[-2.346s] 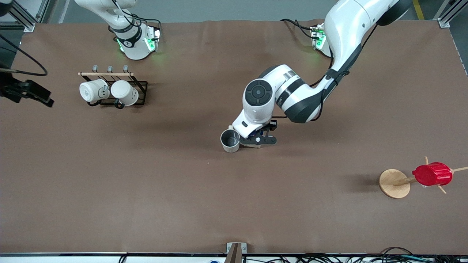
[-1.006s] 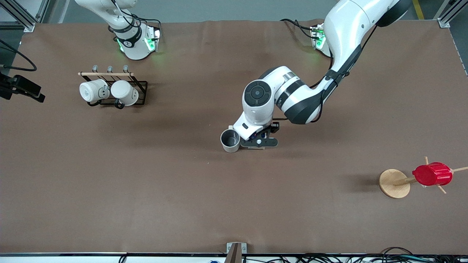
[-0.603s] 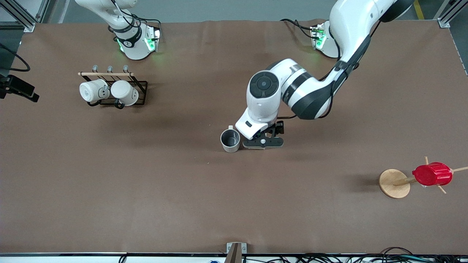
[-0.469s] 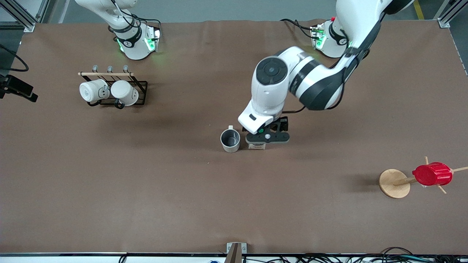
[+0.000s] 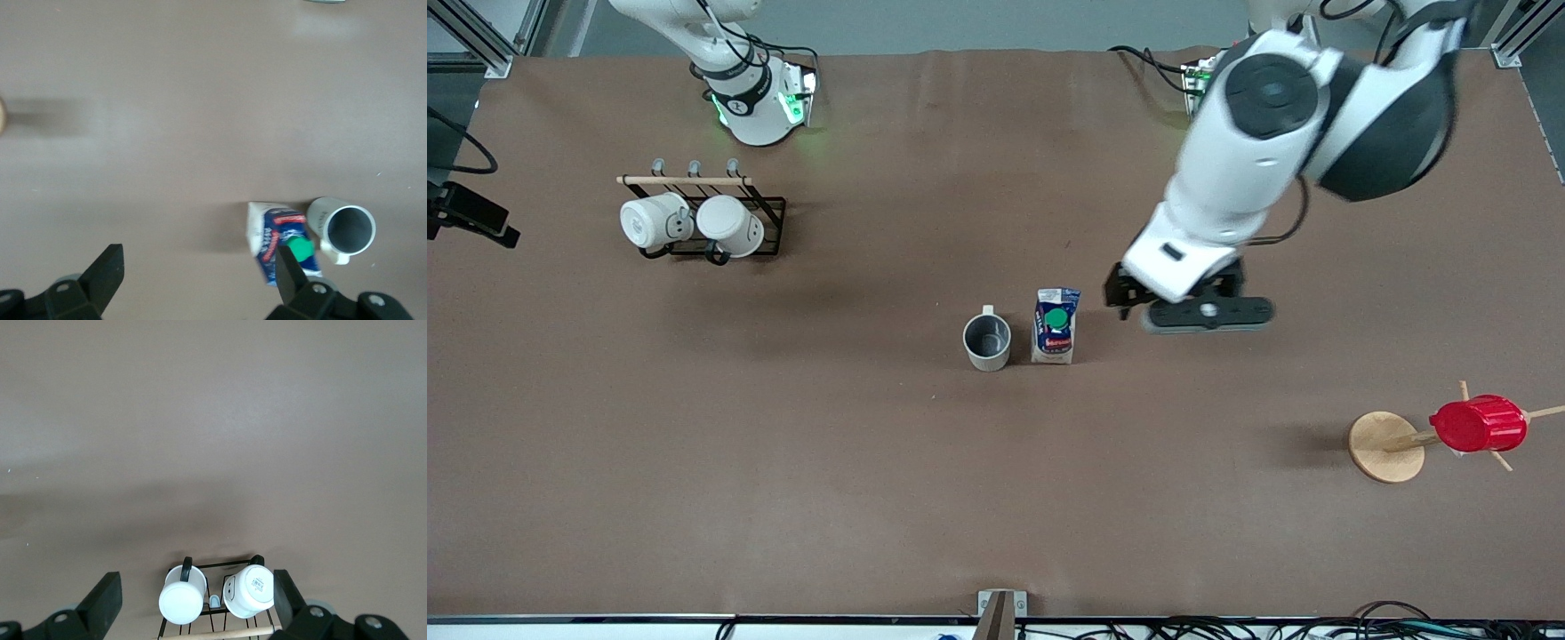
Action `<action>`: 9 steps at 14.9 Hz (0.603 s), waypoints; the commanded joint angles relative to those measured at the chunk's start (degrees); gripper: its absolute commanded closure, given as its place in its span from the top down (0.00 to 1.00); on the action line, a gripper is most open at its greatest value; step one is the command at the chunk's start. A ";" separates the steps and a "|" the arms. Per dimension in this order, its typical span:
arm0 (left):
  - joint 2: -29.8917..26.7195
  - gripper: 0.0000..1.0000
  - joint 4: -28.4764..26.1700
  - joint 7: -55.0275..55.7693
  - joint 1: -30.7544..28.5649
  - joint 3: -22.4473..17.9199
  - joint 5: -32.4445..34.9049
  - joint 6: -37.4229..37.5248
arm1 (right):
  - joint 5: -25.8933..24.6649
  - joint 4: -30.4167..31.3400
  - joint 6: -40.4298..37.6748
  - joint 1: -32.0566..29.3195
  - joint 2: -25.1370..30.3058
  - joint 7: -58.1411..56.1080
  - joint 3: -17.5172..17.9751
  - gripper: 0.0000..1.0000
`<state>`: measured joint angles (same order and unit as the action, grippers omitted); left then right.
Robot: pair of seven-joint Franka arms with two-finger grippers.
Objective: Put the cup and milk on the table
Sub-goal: 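Set the milk carton down beside the mug and open the left gripper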
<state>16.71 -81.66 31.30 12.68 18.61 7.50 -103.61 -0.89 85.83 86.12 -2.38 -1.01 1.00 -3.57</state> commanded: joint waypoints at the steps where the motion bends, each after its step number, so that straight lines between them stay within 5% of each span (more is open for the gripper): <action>1: -10.36 1.00 -8.67 -12.44 -0.28 -8.73 -8.87 -0.54 | 0.27 -0.05 -0.51 -0.34 0.30 -0.64 0.23 1.00; 3: -15.81 1.00 -13.50 -21.41 -1.77 -13.06 -12.15 -0.46 | 0.28 -0.05 -1.04 -0.34 0.39 -0.64 0.32 1.00; 9: -22.16 1.00 -19.41 -26.63 -8.27 -13.33 -11.45 -0.28 | 0.19 -0.31 -1.22 -0.70 0.30 -0.64 0.23 1.00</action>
<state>-3.48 -98.63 6.00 5.43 4.84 -3.78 -103.24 -0.89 85.82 85.55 -2.39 -1.01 0.90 -3.64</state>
